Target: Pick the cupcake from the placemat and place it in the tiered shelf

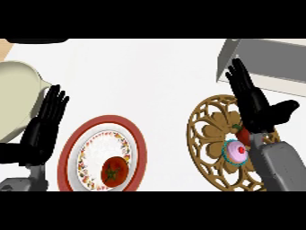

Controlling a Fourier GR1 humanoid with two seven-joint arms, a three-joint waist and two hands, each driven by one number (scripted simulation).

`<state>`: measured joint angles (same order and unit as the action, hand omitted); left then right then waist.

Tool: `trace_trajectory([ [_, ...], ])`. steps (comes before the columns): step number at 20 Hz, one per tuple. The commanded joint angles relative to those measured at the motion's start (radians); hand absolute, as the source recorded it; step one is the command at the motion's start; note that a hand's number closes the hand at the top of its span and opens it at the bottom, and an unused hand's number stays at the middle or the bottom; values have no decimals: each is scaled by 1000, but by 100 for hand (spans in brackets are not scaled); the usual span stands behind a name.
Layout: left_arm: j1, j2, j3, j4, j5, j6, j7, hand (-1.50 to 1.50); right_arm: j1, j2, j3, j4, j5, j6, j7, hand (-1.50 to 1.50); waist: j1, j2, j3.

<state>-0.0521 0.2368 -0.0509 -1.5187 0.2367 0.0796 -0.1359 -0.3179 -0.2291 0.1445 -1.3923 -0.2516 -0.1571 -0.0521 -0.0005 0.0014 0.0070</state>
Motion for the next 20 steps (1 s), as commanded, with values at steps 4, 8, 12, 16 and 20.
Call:
trace_trajectory([
  [4, -84, 41, -47, 55, -135, 37, 62, 0, -49, -178, -53, -8, -162, 360, 66, -150, -3, 2, -6],
  [8, -68, 23, -71, 40, -120, 17, 62, 0, 54, 152, -158, 78, -548, 304, 105, 150, -20, 46, 35],
  [12, -109, 5, -122, 75, -187, 49, 110, 0, 67, -251, -93, 154, 141, 115, -134, 150, -15, 11, -5],
  [16, -127, 4, -134, 72, -201, 37, 160, 0, 68, -159, -246, 351, -28, 185, -381, -150, 5, 4, -4],
  [20, -129, -37, -148, 60, -220, 62, 170, 0, 51, -262, -320, 423, -150, 466, -435, -150, 4, 1, -5],
])
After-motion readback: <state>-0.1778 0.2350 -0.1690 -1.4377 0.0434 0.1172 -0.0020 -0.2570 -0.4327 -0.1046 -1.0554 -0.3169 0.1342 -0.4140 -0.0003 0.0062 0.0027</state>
